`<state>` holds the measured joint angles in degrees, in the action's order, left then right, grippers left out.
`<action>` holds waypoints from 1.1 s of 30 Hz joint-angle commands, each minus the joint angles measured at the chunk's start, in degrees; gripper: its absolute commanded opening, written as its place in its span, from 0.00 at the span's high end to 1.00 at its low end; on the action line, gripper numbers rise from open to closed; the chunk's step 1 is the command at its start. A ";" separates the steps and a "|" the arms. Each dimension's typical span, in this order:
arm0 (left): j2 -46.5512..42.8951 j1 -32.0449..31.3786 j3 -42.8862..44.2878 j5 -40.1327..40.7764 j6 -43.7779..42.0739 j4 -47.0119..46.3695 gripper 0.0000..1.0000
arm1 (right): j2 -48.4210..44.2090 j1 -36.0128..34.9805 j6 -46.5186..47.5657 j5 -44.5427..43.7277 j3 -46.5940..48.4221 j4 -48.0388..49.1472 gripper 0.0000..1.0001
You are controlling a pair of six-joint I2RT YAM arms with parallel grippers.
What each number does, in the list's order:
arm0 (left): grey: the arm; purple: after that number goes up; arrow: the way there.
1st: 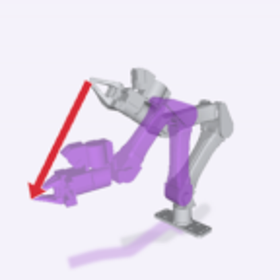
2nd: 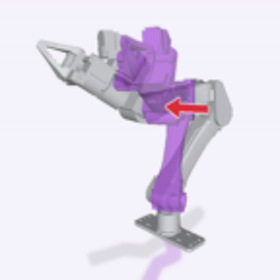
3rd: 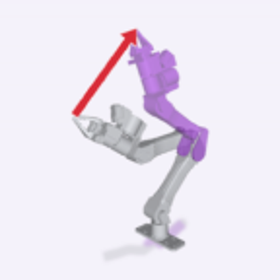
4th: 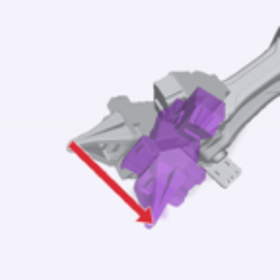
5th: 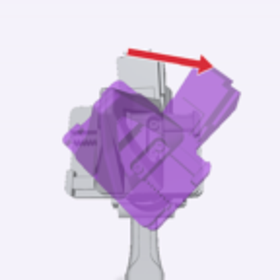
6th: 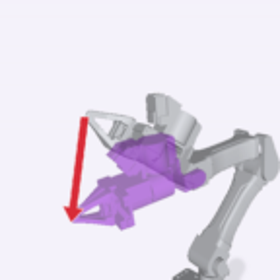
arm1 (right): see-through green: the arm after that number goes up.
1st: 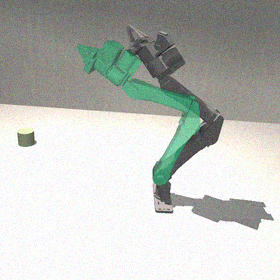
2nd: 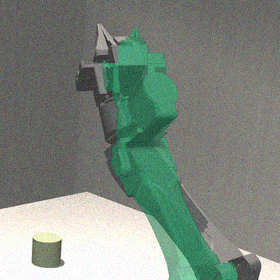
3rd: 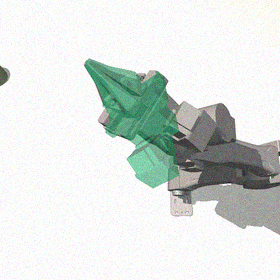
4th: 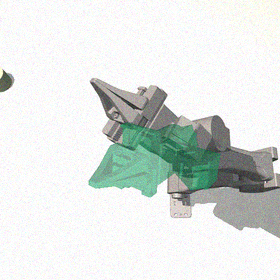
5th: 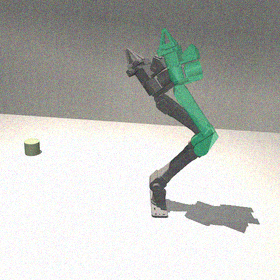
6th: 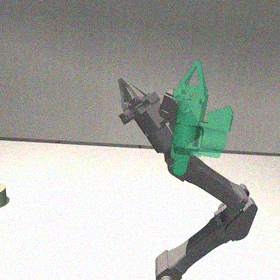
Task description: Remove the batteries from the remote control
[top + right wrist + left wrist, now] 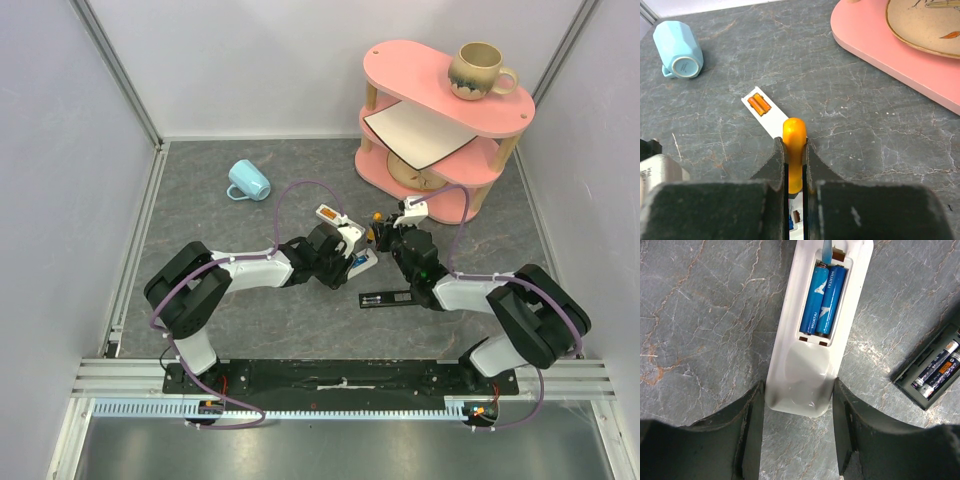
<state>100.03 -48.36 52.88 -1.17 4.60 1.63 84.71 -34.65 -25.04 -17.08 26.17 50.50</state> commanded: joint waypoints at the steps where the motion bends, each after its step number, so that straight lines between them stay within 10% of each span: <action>1: 1.57 0.37 0.82 -0.85 -0.03 2.24 0.88 | 1.86 -0.24 1.39 -2.08 1.69 2.50 1.00; 33: 1.84 0.37 0.91 -1.38 -0.03 2.15 0.98 | 7.58 -1.82 -20.64 9.43 -5.61 13.48 1.00</action>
<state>100.12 -48.23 53.21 -1.74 4.60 2.33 89.97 -34.46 -33.63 -17.98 21.93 62.85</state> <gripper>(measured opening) 0.546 0.070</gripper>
